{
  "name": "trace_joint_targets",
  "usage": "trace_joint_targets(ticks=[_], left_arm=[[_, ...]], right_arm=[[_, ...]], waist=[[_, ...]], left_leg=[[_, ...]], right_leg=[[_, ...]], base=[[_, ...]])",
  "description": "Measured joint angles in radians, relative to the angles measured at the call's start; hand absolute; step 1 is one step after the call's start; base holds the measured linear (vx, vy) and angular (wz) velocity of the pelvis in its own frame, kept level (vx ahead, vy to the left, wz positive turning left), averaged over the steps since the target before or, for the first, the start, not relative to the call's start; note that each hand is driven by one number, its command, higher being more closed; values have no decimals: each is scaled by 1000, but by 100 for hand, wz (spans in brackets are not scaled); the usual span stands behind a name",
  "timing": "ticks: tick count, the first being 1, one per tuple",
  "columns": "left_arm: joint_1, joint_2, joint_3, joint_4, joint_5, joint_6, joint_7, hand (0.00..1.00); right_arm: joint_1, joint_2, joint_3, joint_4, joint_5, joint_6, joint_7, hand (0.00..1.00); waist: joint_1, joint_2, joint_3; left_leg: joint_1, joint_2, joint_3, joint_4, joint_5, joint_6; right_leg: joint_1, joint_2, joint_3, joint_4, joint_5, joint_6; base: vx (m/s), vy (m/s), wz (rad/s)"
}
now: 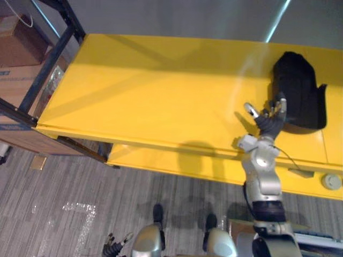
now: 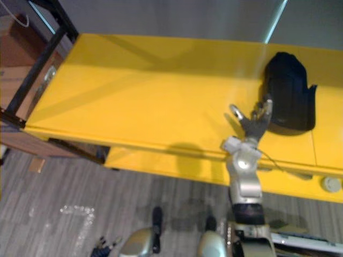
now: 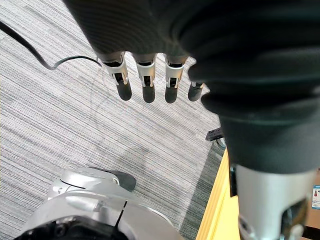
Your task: Walk over and take plastic housings, then place them on the shelf
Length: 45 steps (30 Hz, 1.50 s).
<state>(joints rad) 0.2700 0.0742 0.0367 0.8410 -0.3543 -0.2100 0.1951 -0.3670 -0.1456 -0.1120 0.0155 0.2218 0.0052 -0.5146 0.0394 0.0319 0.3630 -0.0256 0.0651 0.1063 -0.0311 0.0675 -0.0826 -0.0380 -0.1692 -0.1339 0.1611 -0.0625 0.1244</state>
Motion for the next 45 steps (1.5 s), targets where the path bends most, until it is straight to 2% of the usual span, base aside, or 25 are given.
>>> trace_joint_targets(ticks=[5, 7, 10, 11, 13, 15, 16, 17, 20, 24, 26, 30, 35, 37, 38, 39, 41, 43, 45], left_arm=[[0, 0, 1, 0, 0, 0, 0, 0], [0, 0, 2, 0, 1, 0, 0, 0], [0, -1, 16, -1, 3, 2, -1, 0], [0, -1, 23, -1, 3, 6, -1, 0], [0, 2, 44, -5, 10, 23, 0, 0], [1, 6, 63, -6, 10, 38, 3, 0], [5, 8, 76, -6, 10, 39, 17, 0], [6, 11, 84, -6, 10, 39, 31, 0], [6, 12, 115, -5, 10, 38, 53, 0], [2, -7, 148, -6, 9, 27, 80, 0], [5, -11, 150, -1, 8, 14, 90, 0], [1, -18, 158, 2, 7, -4, 108, 0], [-4, -38, 159, 9, 7, -6, 114, 0], [-9, -55, 148, 14, 3, -6, 116, 0], [-11, -55, 146, 19, 3, -6, 116, 0], [-20, -55, 141, 41, 2, -4, 116, 0], [-29, -55, 138, 45, 2, -3, 116, 0], [-23, -54, 138, 45, 0, -1, 116, 0], [-16, -54, 137, 45, -3, -1, 116, 0]], right_arm=[[0, 0, -13, 0, 1, -1, 37, 0], [0, -1, -13, 0, 19, -11, 138, 0], [-1, -12, 7, -1, 75, -32, 338, 0], [-2, -21, 19, -1, 92, -36, 374, 0], [-3, -47, 60, -2, 189, -75, 507, 0], [-4, -51, 71, -5, 210, -107, 543, 0], [-8, -51, 77, -9, 217, -138, 557, 0], [-12, -51, 76, -18, 215, -175, 555, 0], [-8, -51, 68, -81, 207, -233, 537, 0], [48, -51, -32, -171, 151, -313, 466, 0], [120, -51, -84, -198, 118, -326, 411, 0], [274, -50, -145, -205, 108, -337, 338, 0], [459, -17, -249, -198, 66, -348, 233, 0], [539, 3, -284, -171, 34, -354, 198, 0], [547, 4, -285, -164, 34, -354, 193, 0], [577, 16, -289, -125, 24, -358, 171, 0], [623, 45, -297, -53, 7, -374, 117, 0], [663, 99, -300, 50, 4, -410, 59, 0], [683, 134, -302, 92, 16, -425, 50, 0]], waist=[[1, 0, 0], [0, -1, 0], [1, -6, -3], [1, -9, -4], [1, -29, -15], [2, -49, -27], [4, -65, -38], [6, -83, -51], [4, -110, -72], [-4, -114, -114], [-5, -115, -144], [-32, -116, -185], [-78, -96, -218], [-108, -80, -228], [-108, -79, -228], [-110, -84, -234], [-110, -78, -244], [-109, -78, -249], [-110, -77, -248]], left_leg=[[0, 0, 0, 0, 0, 0], [1, 0, 0, 0, 0, 0], [6, 0, -2, -3, 0, 0], [7, 0, -3, -6, 0, 0], [9, 2, -13, -15, 1, 0], [18, 4, -16, -24, 2, -2], [28, 5, -16, -34, 3, -4], [30, 6, -16, -35, 3, -4], [46, 7, -15, -47, 3, -4], [66, 12, -3, -47, -9, -6], [79, 17, 18, -48, -20, -6], [98, 27, 66, -54, -33, -12], [113, 39, 127, -56, -37, -21], [129, 49, 149, -57, -30, -32], [131, 50, 152, -57, -29, -33], [132, 54, 156, -57, -29, -34], [133, 55, 159, -57, -30, -33], [132, 54, 167, -57, -31, -31], [132, 51, 171, -57, -32, -30]], right_leg=[[0, 0, 0, 0, 0, 0], [1, 0, 0, 0, 0, 0], [7, 0, -2, -4, 0, 0], [8, 0, -3, -6, 1, 1], [27, 6, -16, -38, 14, 1], [44, 9, -28, -57, 18, 2], [56, 11, -30, -67, 19, 2], [60, 12, -33, -71, 19, 2], [77, 14, -31, -86, 23, 4], [94, 19, -22, -98, 48, 10], [94, 25, 8, -106, 60, 11], [89, 36, 58, -117, 73, 6], [72, 51, 116, -132, 66, -5], [73, 62, 125, -128, 55, -8], [73, 64, 129, -127, 54, -7], [73, 68, 134, -124, 52, -5], [69, 70, 134, -123, 42, -11], [66, 68, 137, -123, 42, -11], [66, 66, 139, -124, 42, -10]], base=[[0, 0, 0], [0, 0, 0], [0, 0, 0], [0, 0, 0], [12, -2, 10], [31, -5, 11], [48, -7, 8], [46, -7, 4], [61, -7, -2], [29, 15, -10], [5, 23, -29], [-26, 6, -36], [-57, -18, -43], [-53, -46, -19], [-48, -30, -27], [-45, -19, -11], [-48, -11, -3], [-22, 12, -7], [13, 17, -5]])
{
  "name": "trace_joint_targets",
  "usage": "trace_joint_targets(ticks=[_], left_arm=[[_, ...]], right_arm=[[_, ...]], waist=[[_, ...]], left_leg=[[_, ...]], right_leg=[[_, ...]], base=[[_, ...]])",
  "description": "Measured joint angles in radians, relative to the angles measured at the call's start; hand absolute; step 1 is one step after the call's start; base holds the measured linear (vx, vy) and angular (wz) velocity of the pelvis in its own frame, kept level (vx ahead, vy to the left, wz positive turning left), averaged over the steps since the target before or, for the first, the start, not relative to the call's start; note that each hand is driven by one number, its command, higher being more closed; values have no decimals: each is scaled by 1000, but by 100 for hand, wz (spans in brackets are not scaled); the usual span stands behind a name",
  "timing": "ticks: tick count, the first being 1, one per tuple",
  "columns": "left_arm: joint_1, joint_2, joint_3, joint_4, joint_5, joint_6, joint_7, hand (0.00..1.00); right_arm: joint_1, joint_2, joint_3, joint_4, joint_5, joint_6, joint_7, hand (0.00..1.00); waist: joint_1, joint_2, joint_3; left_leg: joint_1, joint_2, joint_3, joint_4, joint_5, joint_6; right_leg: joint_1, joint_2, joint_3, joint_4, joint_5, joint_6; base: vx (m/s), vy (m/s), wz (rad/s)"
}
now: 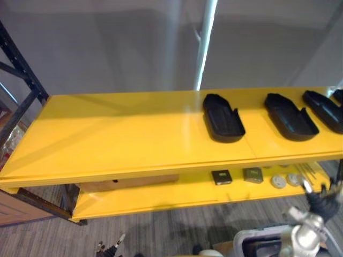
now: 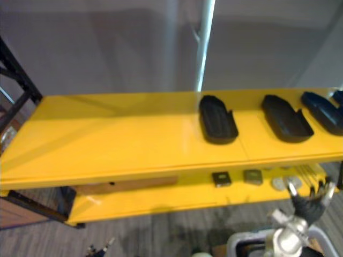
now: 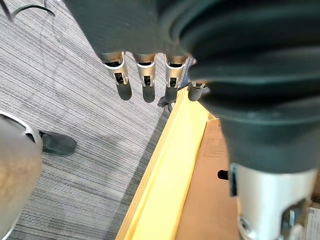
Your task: Walk over and take plastic housings, then place them on the shelf
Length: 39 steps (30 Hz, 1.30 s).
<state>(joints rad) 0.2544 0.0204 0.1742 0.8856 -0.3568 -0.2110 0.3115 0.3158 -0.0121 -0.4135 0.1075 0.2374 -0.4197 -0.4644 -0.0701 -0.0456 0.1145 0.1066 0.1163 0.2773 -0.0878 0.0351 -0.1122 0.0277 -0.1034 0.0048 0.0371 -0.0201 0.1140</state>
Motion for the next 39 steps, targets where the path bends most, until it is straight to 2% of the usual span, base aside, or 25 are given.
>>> trace_joint_targets(ticks=[3, 6, 10, 16, 24, 31, 36, 38, 39], left_arm=[[2, 3, -1, 1, 0, 0, 0, 0], [2, 3, -2, 1, 1, 0, 0, 0], [-1, 4, -2, -1, 3, 0, -1, 0], [-2, 6, -13, -2, 13, -2, -17, 0], [-26, 21, -67, -8, 15, -1, -71, 0], [-43, 27, -101, -9, 80, 12, -114, 0], [-49, 44, -99, 0, 136, 21, -131, 0], [-50, 55, -98, 3, 175, 21, -140, 0], [-51, 62, -96, 5, 180, 19, -141, 0]], right_arm=[[14, 43, 1, 79, 26, -12, 23, 0], [11, 56, 15, 129, 28, 4, 72, 0], [-15, 57, 32, 224, 83, 25, 104, 0], [-48, 56, 69, 292, 111, 26, 116, 0], [-66, 56, 80, 346, 112, 25, 120, 0], [-73, 53, 94, 390, 112, 24, 113, 0], [-76, 51, 95, 376, 94, 24, 109, 0], [-75, 45, 95, 349, 71, 24, 114, 0], [-70, 40, 95, 324, 58, 24, 117, 0]], waist=[[2, 2, 2], [7, 3, 1], [30, 8, 1], [34, 14, 11], [45, 1, 22], [47, 4, 24], [54, 4, 26], [52, 3, 24], [50, -1, 27]], left_leg=[[13, -6, 6, 0, -4, 0], [21, -7, 6, 0, -10, -1], [22, -8, 3, 0, -15, -1], [32, -23, -4, 0, -26, 3], [34, -31, -18, 0, -30, 5], [37, -30, -13, 0, -31, 6], [87, -21, 65, 6, -60, -2], [90, -19, 108, 33, -85, -7], [85, -13, 134, 85, -117, -8]], right_leg=[[12, -2, 3, -3, 1, 2], [26, -9, 1, -7, 4, 8], [33, -10, -6, -14, 6, 5], [46, -18, -15, -22, 1, 7], [62, -25, -31, -34, -1, 9], [61, -25, -27, -33, -1, 10], [49, -13, 68, -24, 0, 10], [27, -3, 118, -11, 2, 12], [21, 2, 151, -9, 5, 13]], base=[[33, 19, -4], [52, 33, 0], [48, 14, 4], [52, 20, 4], [23, 10, 6], [-4, -1, -2], [1, 19, -49], [25, 30, -78], [38, 22, -95]])
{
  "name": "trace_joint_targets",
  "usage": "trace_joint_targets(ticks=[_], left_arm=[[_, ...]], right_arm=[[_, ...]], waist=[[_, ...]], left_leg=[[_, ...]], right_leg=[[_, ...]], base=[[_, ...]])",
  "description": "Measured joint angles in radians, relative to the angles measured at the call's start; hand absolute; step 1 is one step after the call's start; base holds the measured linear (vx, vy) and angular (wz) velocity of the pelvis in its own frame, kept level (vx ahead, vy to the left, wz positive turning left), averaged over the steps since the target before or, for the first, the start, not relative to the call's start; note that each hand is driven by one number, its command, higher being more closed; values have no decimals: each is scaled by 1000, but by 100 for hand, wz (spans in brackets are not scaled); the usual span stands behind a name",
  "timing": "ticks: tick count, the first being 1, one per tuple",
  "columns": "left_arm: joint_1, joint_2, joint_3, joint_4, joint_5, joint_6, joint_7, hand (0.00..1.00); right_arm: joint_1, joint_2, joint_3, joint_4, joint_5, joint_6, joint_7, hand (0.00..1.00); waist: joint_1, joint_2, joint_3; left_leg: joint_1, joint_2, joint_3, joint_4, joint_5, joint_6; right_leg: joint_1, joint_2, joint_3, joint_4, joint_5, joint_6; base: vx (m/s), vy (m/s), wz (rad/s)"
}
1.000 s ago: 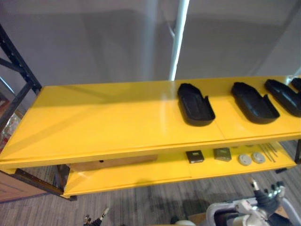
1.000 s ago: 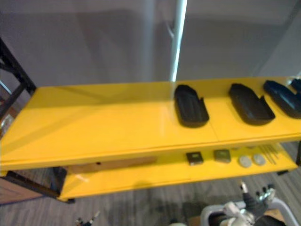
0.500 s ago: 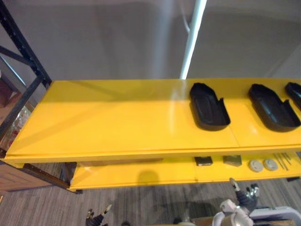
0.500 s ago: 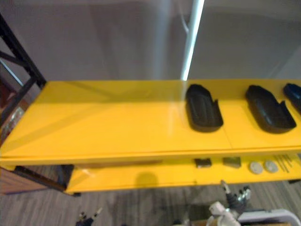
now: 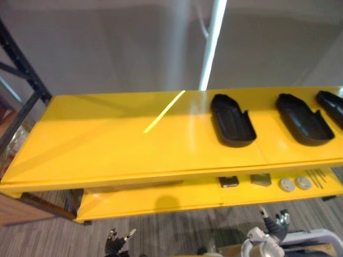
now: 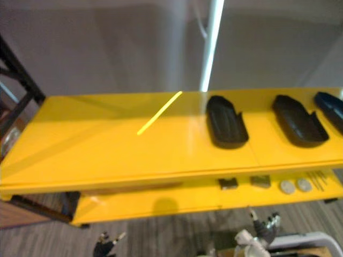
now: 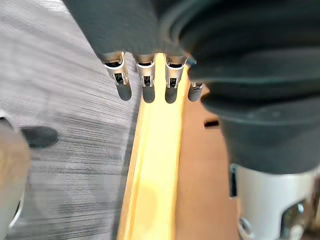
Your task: Walk over and take plastic housings, then place them on the shelf
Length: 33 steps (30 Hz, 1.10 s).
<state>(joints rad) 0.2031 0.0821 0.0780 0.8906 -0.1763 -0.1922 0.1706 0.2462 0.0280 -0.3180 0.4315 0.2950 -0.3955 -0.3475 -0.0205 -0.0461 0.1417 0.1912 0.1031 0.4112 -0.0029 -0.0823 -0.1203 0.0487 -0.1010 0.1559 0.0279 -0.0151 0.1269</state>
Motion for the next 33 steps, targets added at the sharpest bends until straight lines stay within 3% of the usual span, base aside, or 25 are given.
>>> trace_joint_targets(ticks=[2, 4, 7, 11, 15, 17, 19, 21, 22, 24, 25, 30, 33], left_arm=[[-13, 20, -2, 37, 20, -2, -6, 0], [-35, 32, -19, 77, 37, 0, -19, 0], [-74, 39, -66, 83, 37, 1, -23, 0], [-136, 34, -164, 81, 38, 21, -24, 0], [-199, 27, -255, 69, 69, 32, -24, 0], [-212, 22, -299, 61, 68, 42, -22, 0], [-209, 13, -304, 58, 67, 44, -18, 0], [-177, 5, -329, 25, 54, 53, -9, 0], [-168, 3, -329, 19, 43, 54, -3, 0], [-133, -10, -317, -2, 8, 61, 19, 0], [-126, -9, -313, -11, -15, 61, 23, 0], [-113, 27, -242, -4, -20, 61, 29, 0], [-109, 39, -198, 17, -47, 55, 55, 0]], right_arm=[[15, -21, 1, -42, -16, 1, 8, 0], [24, -51, 6, -82, -24, 1, 22, 0], [50, -75, 3, -117, -33, -1, 27, 0], [88, -76, 3, -135, -33, -5, 44, 0], [106, -76, 3, -202, -35, -44, 38, 0], [106, -77, 4, -242, -35, -54, 39, 0], [100, -80, 7, -268, -34, -60, 45, 0], [67, -118, 29, -296, -34, -63, 74, 0], [54, -129, 38, -298, -34, -63, 84, 0], [11, -163, 47, -299, -34, -62, 117, 0], [-11, -171, 45, -298, -34, -62, 129, 0], [-63, -182, 92, -313, -34, -59, 126, 0], [-134, -216, 136, -315, -34, -59, 121, 0]], waist=[[-14, -1, 1], [-53, -4, 4], [-83, -11, 10], [-123, -10, 14], [-163, 3, 20], [-168, 10, 25], [-161, 15, 32], [-145, 31, 41], [-141, 28, 46], [-118, 54, 51], [-114, 60, 57], [-81, 8, 83], [-55, 26, 95]], left_leg=[[-3, 25, 41, 98, -69, -5], [-25, 51, 50, 190, -130, -8], [-56, 80, 75, 279, -184, -2], [-60, 94, 93, 327, -219, 1], [-84, 97, 98, 356, -231, 5], [-89, 89, 83, 368, -235, 3], [-98, 77, 0, 396, -239, 11], [-130, 46, -215, 461, -275, 38], [-132, 38, -254, 473, -287, 39], [-147, 21, -363, 486, -351, 44], [-152, 18, -376, 478, -397, 44], [-212, -39, -393, 504, -381, 68], [-231, -48, -435, 501, -373, 67]], right_leg=[[1, 14, 49, 5, 1, 0], [-2, 25, 78, 5, 3, 4], [-19, 33, 103, 2, 12, 14], [-24, 36, 107, 7, 16, 20], [-58, 36, 109, 20, 29, 26], [-84, 49, 139, 37, 30, 27], [-103, 61, 178, 49, 30, 29], [-140, 89, 242, 52, 27, 19], [-150, 92, 248, 52, 32, 13], [-187, 107, 262, 44, 51, -9], [-206, 111, 261, 46, 75, -7], [-241, 44, 239, 44, 111, -41], [-238, 27, 195, 34, 121, -30]], base=[[38, 18, -84], [19, 13, -46], [-1, 34, -37], [4, 47, -20], [-20, 27, -18], [-41, 14, -42], [-52, 7, -67], [-90, 58, -105], [-81, 84, -112], [-147, 129, -104], [-216, 195, -76], [-118, 82, 11], [36, -5, 36]])
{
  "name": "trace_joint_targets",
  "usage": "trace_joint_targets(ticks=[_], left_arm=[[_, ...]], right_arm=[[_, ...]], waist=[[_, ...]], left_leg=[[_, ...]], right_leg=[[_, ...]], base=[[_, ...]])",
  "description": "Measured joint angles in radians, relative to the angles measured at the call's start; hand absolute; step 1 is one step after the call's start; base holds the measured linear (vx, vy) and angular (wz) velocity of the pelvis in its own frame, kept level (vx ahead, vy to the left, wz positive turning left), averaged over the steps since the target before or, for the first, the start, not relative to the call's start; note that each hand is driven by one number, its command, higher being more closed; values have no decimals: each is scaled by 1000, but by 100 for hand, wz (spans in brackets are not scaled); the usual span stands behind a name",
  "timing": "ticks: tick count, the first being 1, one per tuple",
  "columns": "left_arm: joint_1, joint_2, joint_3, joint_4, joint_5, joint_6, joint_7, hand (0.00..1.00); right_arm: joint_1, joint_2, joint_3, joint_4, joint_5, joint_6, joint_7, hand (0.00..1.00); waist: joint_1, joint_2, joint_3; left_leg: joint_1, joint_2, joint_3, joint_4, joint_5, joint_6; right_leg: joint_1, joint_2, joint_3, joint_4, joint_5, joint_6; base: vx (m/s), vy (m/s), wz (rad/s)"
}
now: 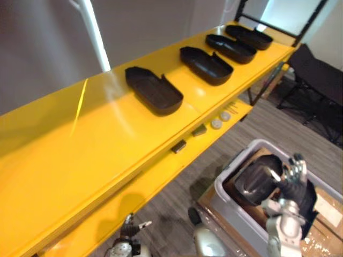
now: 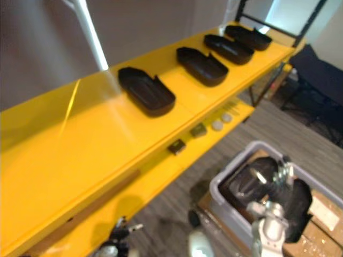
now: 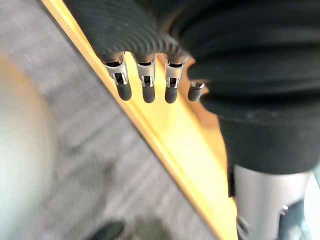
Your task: Walk over and take plastic housings, then place them on the shelf
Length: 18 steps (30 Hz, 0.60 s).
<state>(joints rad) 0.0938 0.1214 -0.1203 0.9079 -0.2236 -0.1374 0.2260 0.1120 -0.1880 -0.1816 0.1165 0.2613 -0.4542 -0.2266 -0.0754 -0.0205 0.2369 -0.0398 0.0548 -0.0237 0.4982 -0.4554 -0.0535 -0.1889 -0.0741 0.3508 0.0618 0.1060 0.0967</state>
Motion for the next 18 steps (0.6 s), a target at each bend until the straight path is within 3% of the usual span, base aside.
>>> trace_joint_targets(ticks=[3, 4, 6, 9, 10, 12, 13, 14, 16, 18], left_arm=[[9, 2, 42, 13, 1, -26, 0, 0], [8, 11, 53, 10, 19, -44, 1, 0], [0, 25, 59, -4, 93, -67, 5, 0], [-14, 41, 60, -63, 124, -74, -12, 0], [-16, 48, 66, -90, 122, -71, -35, 0], [-13, 48, 83, -110, 125, -57, -48, 0], [-13, 39, 103, -110, 125, -44, -51, 0], [-8, 26, 111, -111, 123, -36, -52, 0], [4, 24, 123, -102, 113, -24, -41, 0], [24, 20, 141, -101, 110, -14, -36, 0]], right_arm=[[-87, -30, 16, 2, 0, 3, -19, 0], [-122, -40, 19, 12, 1, 21, -26, 0], [-141, -51, 19, 9, 10, 27, -45, 0], [-93, -34, 15, -15, 53, 27, -59, 0], [-24, -3, 15, -82, 82, 26, -44, 0], [43, 26, 15, -160, 83, 26, -20, 0], [75, 35, 19, -209, 83, 26, 5, 0], [90, 40, 25, -225, 84, 26, 15, 0], [120, 46, 39, -261, 87, 25, 39, 0], [97, 47, 69, -259, 85, 23, 53, 0]], waist=[[14, 25, 22], [21, 27, 26], [25, 30, 54], [29, 35, 94], [32, 26, 99], [33, 12, 118], [35, 6, 132], [38, 17, 137], [36, -6, 139], [47, -5, 140]], left_leg=[[-23, -4, -42, 2, 2, -4], [-32, -1, -61, 20, 0, -6], [-29, 16, -80, 88, -23, -23], [-32, 51, -65, 198, -77, -16], [-29, 60, -12, 238, -116, 5], [-12, 54, 55, 271, -131, 26], [6, 60, 111, 254, -124, 48], [6, 72, 153, 237, -114, 71], [7, 75, 263, 200, -71, 110], [6, 89, 338, 154, -28, 134]], right_leg=[[-2, -5, -42, 6, -5, 19], [-13, 0, -56, 47, -23, 46], [-23, 25, -73, 145, -56, 65], [-45, 76, -63, 266, -64, 56], [-55, 86, -50, 283, -62, 52], [-56, 70, -103, 277, -29, 10], [-51, 59, -162, 207, 75, -41], [-55, 54, -194, 203, 89, -56], [-89, 1, -361, 465, -63, -46], [-65, -54, -449, 612, -158, -85]], base=[[78, -31, 46], [115, -59, 50], [78, -47, 30], [-67, 70, -22], [-132, 122, -77], [-183, 120, -117], [-296, 133, -140], [-308, 145, -149], [-330, 183, -131], [-316, 163, -122]])
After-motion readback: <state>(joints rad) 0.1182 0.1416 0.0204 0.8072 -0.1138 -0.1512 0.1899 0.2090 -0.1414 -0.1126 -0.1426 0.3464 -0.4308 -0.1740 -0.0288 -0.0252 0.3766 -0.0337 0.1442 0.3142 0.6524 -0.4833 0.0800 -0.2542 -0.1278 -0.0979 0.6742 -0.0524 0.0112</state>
